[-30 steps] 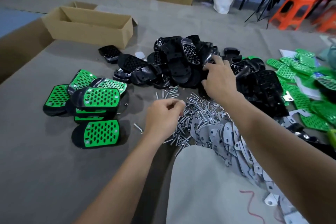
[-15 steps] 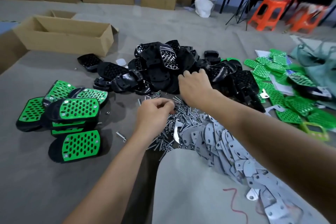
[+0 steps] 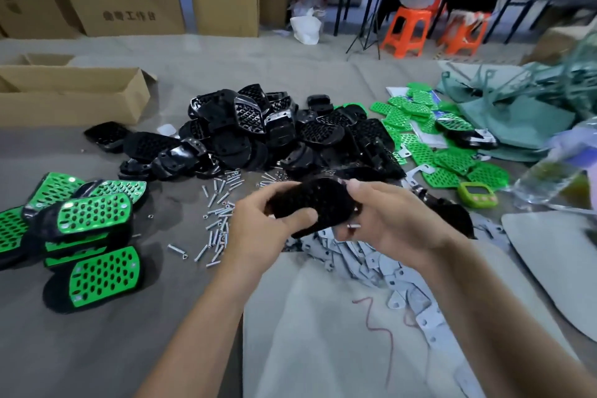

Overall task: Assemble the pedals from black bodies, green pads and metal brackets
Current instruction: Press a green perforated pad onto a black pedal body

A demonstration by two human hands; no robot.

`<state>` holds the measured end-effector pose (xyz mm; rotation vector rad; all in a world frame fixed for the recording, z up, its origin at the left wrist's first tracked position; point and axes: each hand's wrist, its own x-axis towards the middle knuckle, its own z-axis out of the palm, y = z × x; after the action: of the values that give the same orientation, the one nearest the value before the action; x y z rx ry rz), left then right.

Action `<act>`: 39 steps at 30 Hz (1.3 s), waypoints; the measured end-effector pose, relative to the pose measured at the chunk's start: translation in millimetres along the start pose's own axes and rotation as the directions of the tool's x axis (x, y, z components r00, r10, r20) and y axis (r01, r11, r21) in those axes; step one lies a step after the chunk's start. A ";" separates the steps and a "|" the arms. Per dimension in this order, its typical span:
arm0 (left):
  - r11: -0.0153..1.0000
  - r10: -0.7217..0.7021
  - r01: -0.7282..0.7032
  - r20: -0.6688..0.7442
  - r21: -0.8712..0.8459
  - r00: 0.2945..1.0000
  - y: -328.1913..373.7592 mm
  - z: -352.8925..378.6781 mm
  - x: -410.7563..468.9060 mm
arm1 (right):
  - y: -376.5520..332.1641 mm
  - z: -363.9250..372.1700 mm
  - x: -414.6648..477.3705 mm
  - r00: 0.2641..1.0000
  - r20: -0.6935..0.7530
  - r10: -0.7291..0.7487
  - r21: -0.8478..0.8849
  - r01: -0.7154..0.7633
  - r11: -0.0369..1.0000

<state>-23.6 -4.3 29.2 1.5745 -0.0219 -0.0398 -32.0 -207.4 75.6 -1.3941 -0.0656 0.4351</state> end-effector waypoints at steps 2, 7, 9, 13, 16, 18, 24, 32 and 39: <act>0.992 -0.077 0.076 0.000 -0.102 0.997 -1.2 6.9 -7.3 | 16.0 2.6 -13.0 0.995 -0.070 0.075 0.208 -0.059 0.976; 0.990 -0.126 0.125 -0.012 -0.062 0.992 -6.8 15.7 -29.0 | 47.9 22.9 -24.2 0.954 -0.297 -0.030 -0.062 0.012 0.998; 0.984 -0.147 0.143 -0.036 -0.104 0.988 -2.5 18.5 -40.0 | 60.7 31.8 -25.2 0.941 -0.326 -0.085 -0.055 0.071 0.996; 0.965 -0.141 0.143 0.027 -0.221 0.990 -4.5 22.8 -52.3 | 80.5 50.6 -31.9 0.981 -0.193 0.018 0.365 0.055 0.929; 0.933 -0.214 0.206 0.007 -0.295 0.977 -8.3 21.4 -57.9 | 90.9 58.2 -36.1 0.986 -0.153 0.068 0.491 0.016 0.871; 0.977 -0.178 0.162 -0.110 -0.142 0.978 -13.9 16.7 -60.1 | 91.1 54.2 -37.5 0.954 -0.299 -0.012 0.114 0.049 0.992; 0.681 0.414 -0.208 -0.135 0.702 0.900 -30.9 12.0 -69.7 | 84.1 55.5 -43.0 0.871 -0.342 -0.353 -0.776 -0.050 0.629; 0.958 -0.220 0.206 -0.047 -0.200 0.974 -17.3 12.8 -61.0 | 78.3 45.5 -38.5 0.964 -0.263 0.028 -0.141 -0.067 0.988; 0.988 -0.038 0.065 -0.186 0.141 0.982 -47.3 18.8 -51.7 | 43.3 -36.3 -22.8 0.765 -0.506 -0.397 -0.818 -0.280 0.503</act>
<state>-76.5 -20.9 -17.5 1.7205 0.1638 0.0669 -53.3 -244.2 31.9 -2.5129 0.2860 -0.2677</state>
